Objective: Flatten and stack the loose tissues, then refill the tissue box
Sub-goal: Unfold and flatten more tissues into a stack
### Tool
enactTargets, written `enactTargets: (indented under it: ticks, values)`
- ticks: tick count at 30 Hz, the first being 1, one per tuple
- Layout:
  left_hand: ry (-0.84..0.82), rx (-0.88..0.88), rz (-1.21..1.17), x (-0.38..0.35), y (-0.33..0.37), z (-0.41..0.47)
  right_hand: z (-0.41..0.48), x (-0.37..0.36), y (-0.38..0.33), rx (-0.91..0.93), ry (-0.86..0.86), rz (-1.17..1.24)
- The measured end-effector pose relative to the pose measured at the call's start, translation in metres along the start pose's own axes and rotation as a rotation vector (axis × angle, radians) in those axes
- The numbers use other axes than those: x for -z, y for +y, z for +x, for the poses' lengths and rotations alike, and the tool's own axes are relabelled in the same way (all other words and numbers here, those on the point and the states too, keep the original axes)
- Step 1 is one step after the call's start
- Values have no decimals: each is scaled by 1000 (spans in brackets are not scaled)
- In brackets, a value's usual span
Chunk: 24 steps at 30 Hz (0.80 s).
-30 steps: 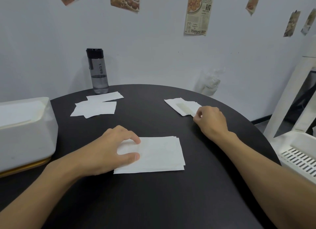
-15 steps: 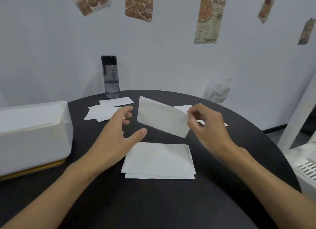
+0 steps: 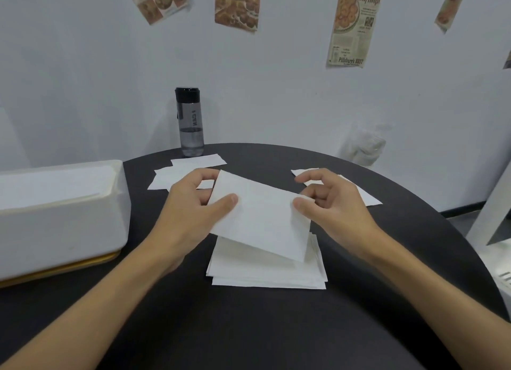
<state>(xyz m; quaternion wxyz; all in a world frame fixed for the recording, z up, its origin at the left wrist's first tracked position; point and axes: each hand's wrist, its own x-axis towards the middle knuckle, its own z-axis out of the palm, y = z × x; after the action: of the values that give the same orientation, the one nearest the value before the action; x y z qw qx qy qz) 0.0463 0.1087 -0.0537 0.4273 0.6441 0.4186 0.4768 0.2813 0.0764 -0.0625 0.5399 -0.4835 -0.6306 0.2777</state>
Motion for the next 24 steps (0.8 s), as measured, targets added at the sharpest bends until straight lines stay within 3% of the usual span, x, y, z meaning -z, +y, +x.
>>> enactTargets:
  ticks: [4,10,16,21,24]
  values:
    - [-86,-21,133,4,-10,4,2,6,4,-52,-30,-1]
    - [-141,-216,545,6,-17,2,-4,4,10,-129,-259,-351]
    - [-602,-139,796,-2,-12,-11,-2,2,13,-128,-229,-368]
    - [-605,-131,788,0,-12,-9,0,0,16,-183,-175,-249]
    - [-632,-110,860,0,-11,-10,0,0,15,-168,-222,-303]
